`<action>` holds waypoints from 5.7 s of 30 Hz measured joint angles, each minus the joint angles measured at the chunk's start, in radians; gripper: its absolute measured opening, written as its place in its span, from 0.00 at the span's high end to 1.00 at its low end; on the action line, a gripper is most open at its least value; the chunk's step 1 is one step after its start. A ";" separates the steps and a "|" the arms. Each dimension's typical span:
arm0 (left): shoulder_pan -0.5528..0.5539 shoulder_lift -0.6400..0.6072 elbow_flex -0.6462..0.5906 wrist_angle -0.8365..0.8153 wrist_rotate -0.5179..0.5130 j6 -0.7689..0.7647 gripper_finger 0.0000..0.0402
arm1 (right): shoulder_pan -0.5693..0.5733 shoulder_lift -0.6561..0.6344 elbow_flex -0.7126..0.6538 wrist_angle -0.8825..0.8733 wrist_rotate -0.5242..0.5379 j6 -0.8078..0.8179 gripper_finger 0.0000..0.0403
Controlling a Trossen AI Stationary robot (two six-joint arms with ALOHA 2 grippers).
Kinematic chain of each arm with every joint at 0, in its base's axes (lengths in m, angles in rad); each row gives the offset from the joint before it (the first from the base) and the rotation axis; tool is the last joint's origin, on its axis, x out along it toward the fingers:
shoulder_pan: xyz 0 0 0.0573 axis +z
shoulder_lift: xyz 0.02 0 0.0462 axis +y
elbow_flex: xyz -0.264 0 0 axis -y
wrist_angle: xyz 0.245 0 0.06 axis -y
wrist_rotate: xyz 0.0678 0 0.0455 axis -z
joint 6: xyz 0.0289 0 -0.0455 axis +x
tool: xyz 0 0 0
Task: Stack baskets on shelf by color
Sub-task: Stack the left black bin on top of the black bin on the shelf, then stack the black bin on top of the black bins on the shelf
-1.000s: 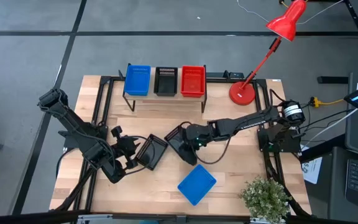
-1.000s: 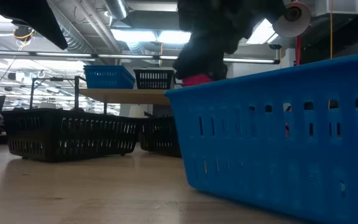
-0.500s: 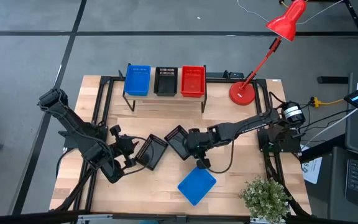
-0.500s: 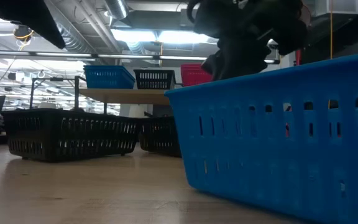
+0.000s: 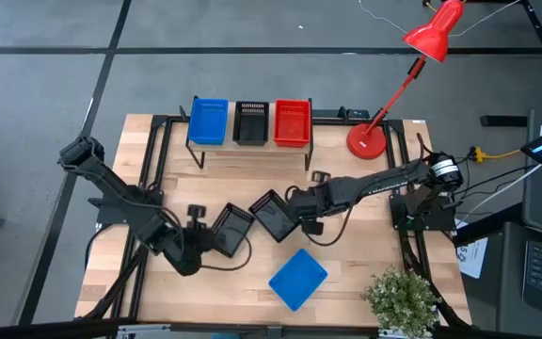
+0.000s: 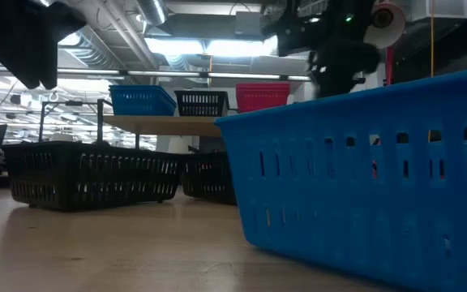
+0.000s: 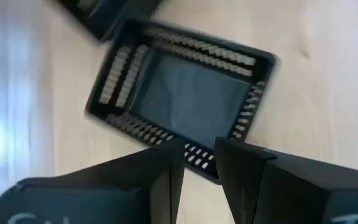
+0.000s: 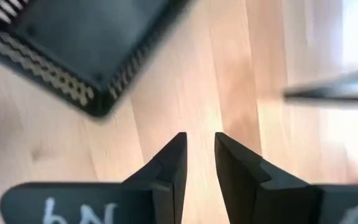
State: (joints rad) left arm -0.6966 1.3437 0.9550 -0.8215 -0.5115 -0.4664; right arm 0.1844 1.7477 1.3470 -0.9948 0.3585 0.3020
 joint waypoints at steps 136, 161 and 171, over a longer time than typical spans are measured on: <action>1.042 0.317 0.847 -0.319 0.325 0.860 0.81 | 0.031 -0.513 -0.535 0.389 -0.024 0.344 0.80; 0.948 0.369 0.848 -0.456 0.457 0.544 0.81 | 0.029 -0.508 -0.535 0.406 -0.085 0.294 0.80; 0.667 0.369 0.848 -0.709 0.353 0.339 0.81 | 0.013 -0.239 -0.530 0.524 -0.053 0.308 0.80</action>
State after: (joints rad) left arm -0.0300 1.7126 1.8027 -1.5310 -0.1583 -0.1270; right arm 0.1971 1.5084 0.8174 -0.4712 0.3058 0.6104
